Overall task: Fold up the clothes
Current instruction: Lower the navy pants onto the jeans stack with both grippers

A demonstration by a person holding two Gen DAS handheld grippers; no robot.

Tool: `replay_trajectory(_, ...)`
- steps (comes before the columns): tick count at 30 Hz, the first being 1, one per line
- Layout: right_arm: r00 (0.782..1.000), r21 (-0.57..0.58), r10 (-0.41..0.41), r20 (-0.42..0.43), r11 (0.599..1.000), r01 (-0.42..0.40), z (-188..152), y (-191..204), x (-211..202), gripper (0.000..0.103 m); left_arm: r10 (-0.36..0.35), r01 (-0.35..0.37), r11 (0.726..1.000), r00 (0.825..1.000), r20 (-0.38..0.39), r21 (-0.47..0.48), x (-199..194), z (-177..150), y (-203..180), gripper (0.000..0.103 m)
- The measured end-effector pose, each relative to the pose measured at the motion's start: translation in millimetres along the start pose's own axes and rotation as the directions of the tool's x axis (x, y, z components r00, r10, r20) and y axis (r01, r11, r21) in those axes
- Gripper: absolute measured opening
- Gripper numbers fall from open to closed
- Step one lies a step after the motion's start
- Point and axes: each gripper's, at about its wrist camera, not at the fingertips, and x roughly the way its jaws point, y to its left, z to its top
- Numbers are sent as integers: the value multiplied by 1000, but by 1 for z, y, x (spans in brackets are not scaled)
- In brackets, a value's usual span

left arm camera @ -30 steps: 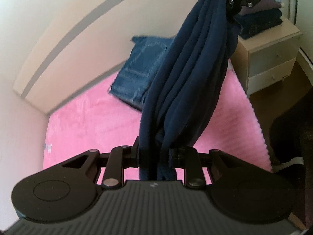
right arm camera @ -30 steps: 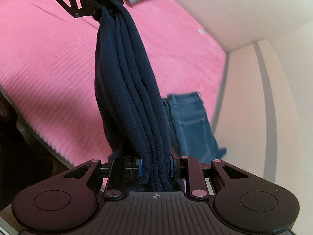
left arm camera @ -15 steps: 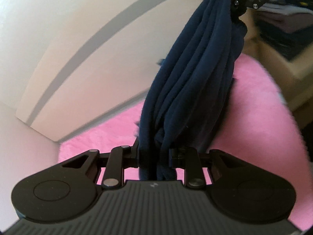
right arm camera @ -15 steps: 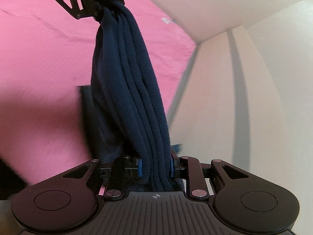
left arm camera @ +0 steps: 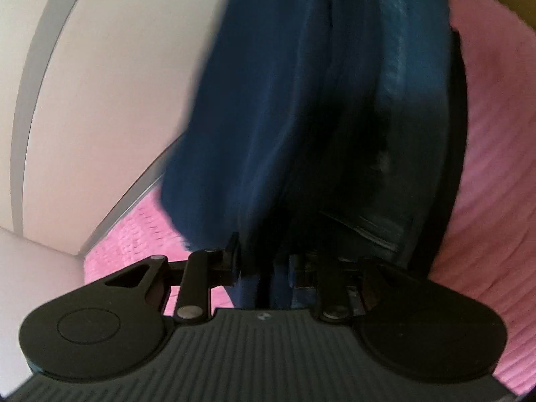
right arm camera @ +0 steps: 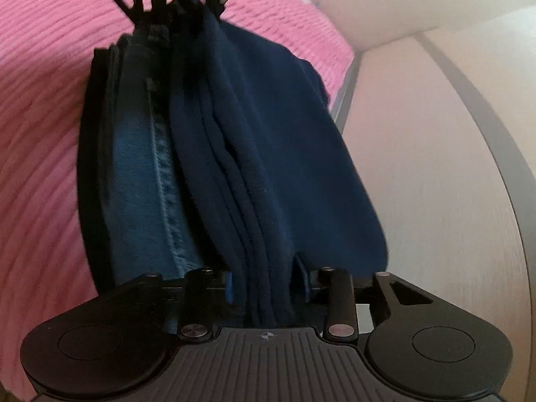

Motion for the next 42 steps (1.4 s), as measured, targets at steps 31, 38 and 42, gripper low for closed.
replay_trajectory(31,995,141,52,-83,989,-40,-14,-4,-65,43,-108,97,962,994,-27,-257,-91,-62,-13,29)
replay_trajectory(38,993,573,94,75,811,-120,-2,-52,-81,43,-100,133,870,991,94,-475,-101,-42,22,29)
replay_trajectory(42,979,717,196,58,675,-177,-27,-52,-43,42,-208,219,853,975,77,-473,-48,-45,38,27)
